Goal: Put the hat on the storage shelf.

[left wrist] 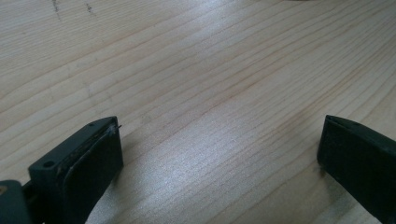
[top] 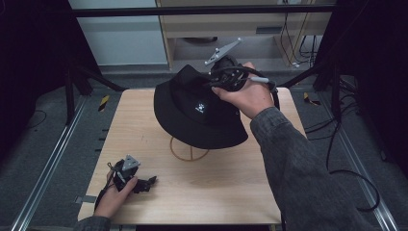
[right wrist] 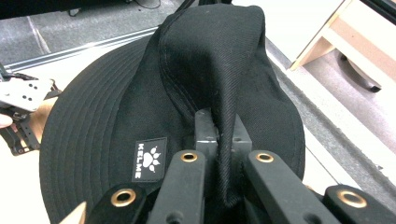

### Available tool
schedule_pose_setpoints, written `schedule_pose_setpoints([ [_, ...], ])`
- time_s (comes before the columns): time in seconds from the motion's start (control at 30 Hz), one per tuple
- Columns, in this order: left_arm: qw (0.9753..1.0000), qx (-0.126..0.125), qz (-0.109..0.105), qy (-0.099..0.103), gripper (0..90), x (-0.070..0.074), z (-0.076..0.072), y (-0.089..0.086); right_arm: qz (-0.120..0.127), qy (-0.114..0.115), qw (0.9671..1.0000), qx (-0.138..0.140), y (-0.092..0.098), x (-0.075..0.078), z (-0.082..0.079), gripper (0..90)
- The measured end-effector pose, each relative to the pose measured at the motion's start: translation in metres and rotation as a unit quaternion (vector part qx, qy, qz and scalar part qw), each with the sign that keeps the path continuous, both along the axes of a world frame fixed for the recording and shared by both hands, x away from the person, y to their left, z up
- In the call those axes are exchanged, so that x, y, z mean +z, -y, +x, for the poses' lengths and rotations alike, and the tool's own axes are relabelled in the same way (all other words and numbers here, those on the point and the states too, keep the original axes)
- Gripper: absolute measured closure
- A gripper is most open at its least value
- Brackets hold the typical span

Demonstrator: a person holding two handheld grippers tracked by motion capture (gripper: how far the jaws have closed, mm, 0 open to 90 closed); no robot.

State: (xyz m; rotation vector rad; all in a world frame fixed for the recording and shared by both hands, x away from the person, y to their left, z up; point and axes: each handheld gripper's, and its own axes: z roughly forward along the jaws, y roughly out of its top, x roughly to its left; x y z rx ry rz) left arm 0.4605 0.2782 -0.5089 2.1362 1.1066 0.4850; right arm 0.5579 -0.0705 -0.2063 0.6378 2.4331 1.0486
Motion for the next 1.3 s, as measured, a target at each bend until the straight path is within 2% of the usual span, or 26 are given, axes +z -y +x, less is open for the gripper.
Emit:
schedule_pose_setpoints([
  [0.83, 1.0, 0.0, 0.0, 0.0, 0.0, 0.0, 0.0, 0.0, -0.01, -0.016, 0.9996, 0.019, -0.027, -0.016, 0.007, 86.8],
  [1.3, 1.0, 0.0, 0.0, 0.0, 0.0, 0.0, 0.0, 0.0, -0.004, -0.019, 0.9996, 0.019, -0.031, -0.017, 0.008, 86.7],
])
